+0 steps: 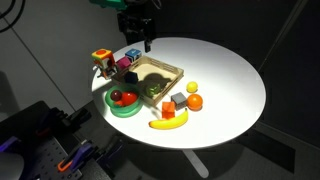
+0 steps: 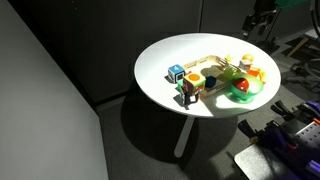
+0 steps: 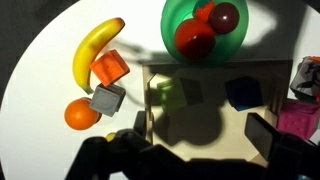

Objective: Pick up the lime green block from the tray and put it on the gray block

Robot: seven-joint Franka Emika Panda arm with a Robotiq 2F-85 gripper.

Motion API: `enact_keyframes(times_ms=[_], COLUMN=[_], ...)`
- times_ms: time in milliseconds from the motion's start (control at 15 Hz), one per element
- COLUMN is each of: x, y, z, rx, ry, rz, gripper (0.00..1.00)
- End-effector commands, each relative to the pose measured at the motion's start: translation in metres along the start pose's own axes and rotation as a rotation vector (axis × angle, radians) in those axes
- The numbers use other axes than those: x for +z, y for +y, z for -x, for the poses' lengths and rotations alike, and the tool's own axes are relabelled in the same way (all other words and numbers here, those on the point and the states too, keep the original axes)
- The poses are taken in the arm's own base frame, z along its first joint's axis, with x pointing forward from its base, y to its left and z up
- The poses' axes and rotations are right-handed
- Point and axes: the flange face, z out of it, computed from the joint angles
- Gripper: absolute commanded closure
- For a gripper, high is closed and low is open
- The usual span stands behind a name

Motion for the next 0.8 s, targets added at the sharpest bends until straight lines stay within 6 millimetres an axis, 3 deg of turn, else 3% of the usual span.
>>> enact_keyframes(times_ms=[0, 733], x=[0.022, 0.125], y=[0.013, 0.019], z=[-0.021, -0.051], rx=[-0.021, -0.162], ry=[-0.007, -0.022], rz=[-0.006, 0.007], gripper=[0.00, 0.00])
